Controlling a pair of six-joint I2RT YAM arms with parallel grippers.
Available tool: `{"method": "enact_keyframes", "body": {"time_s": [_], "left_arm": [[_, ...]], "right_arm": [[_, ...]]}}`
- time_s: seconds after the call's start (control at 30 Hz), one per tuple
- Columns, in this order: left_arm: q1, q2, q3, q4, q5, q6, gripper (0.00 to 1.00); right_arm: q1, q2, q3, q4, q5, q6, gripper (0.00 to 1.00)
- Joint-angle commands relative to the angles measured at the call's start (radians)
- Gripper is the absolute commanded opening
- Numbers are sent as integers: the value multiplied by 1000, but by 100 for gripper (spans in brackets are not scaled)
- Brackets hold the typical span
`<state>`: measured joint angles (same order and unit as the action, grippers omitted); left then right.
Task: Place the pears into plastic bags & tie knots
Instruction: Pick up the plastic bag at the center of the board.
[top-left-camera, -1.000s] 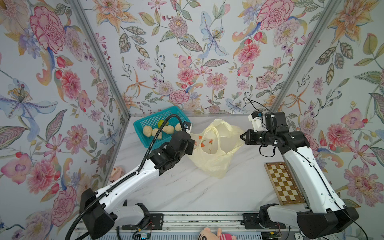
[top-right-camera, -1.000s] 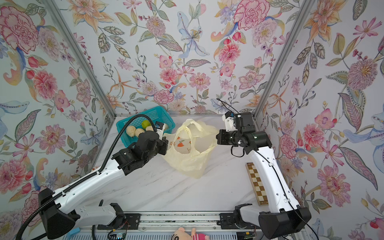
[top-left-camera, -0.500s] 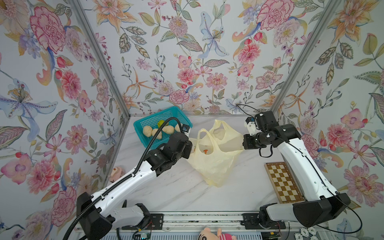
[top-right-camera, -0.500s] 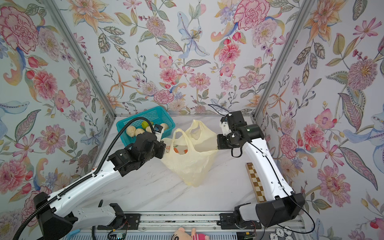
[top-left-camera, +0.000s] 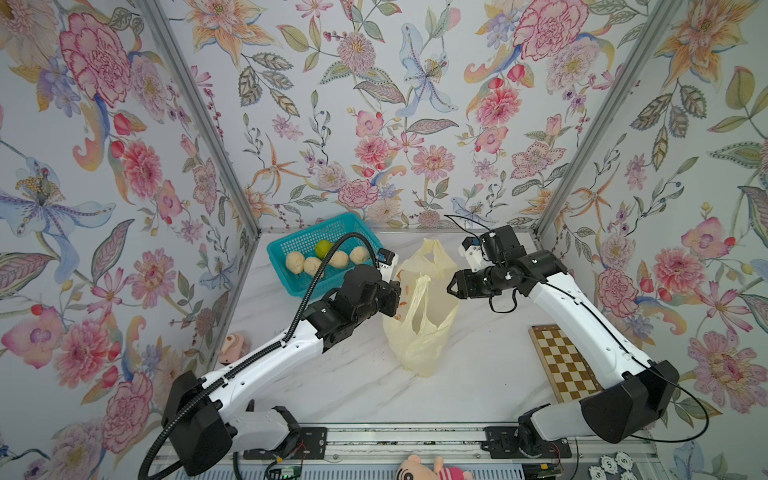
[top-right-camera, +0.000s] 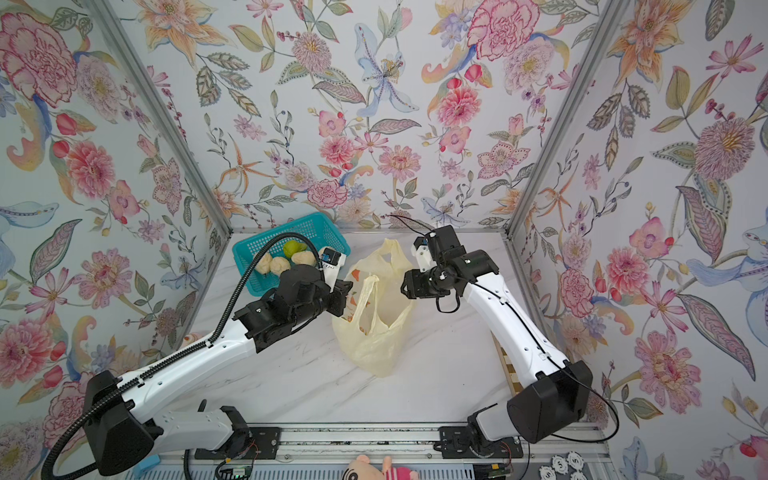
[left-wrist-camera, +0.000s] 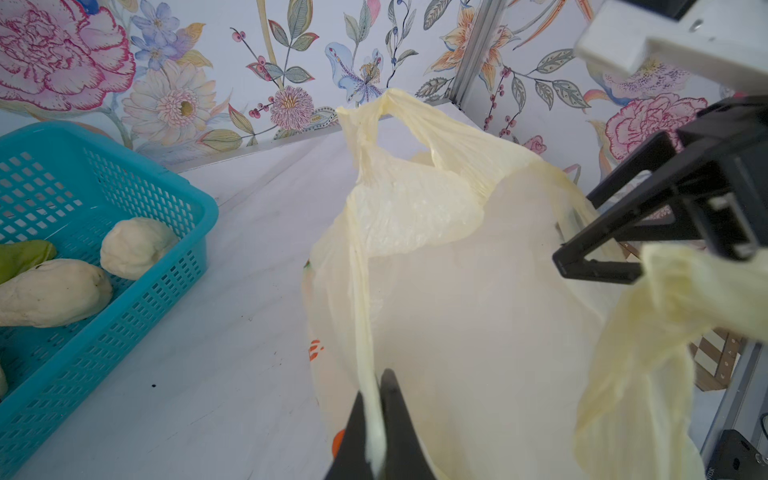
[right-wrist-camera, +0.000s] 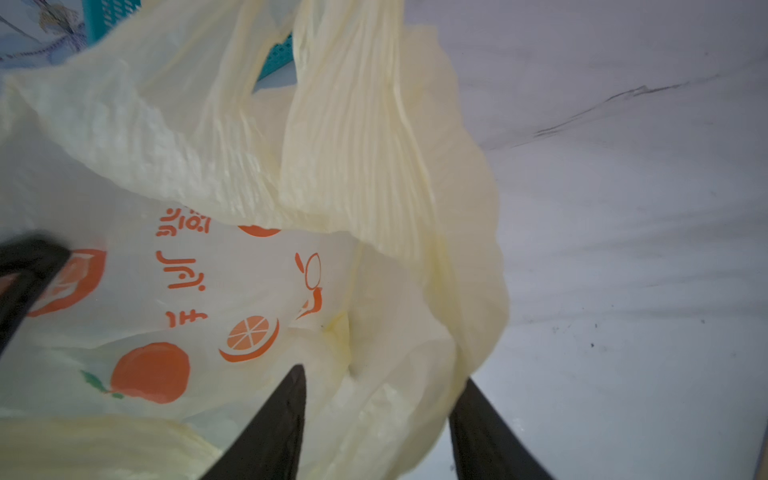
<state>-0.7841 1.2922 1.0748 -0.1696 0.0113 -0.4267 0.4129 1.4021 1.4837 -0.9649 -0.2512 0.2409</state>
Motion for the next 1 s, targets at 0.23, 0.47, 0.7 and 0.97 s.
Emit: {"method": "enact_keyframes", "body": {"time_s": [0.23,0.47,0.7,0.97], "left_arm": [[20,21,-21,8,-22,3,6],[31,24,-43,20,-10,3,5],[39,27,-51,25,0,7,5],[47,35,-53,38,12,10,5]], "right_arm": [[21,-173,-36,205,-318,-78,71],[20,-117,-162,316,-345,-225,69],[17,-37,-246,562,-501,-158,62],[20,96,-228,652,-503,-112,53]]}}
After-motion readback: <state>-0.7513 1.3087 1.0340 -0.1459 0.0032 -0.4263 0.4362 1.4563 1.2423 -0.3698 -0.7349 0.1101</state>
